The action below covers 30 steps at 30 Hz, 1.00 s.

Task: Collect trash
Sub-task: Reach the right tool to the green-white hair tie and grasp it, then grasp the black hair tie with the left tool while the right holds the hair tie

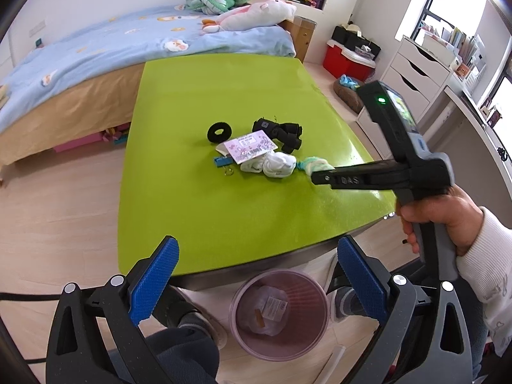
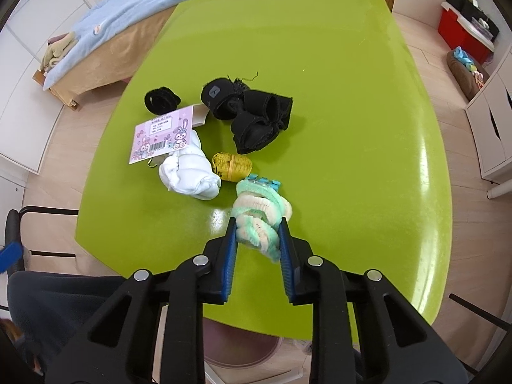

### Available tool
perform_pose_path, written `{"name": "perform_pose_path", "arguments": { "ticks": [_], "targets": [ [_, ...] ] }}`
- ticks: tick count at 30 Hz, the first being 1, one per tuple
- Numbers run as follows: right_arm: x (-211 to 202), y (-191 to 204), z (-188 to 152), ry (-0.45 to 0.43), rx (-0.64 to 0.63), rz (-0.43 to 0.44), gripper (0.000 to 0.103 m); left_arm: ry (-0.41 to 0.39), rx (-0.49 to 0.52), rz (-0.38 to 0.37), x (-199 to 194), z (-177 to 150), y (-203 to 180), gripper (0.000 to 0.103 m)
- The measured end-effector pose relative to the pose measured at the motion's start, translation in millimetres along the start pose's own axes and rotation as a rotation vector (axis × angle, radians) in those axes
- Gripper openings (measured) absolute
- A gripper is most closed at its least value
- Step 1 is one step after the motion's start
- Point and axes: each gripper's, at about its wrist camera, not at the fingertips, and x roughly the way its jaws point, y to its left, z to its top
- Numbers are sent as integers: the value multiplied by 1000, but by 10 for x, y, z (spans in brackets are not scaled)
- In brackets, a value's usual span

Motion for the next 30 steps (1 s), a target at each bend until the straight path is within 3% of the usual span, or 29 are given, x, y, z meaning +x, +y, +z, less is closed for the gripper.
{"name": "perform_pose_path", "arguments": {
  "ticks": [19,30],
  "targets": [
    [-443,-174,-330,-78,26,20,24,48,-34,31,642,906,227,95],
    [-509,-254,-385,-81,35,14,24,201,-102,68,1328,1293,490,95]
  ]
}}
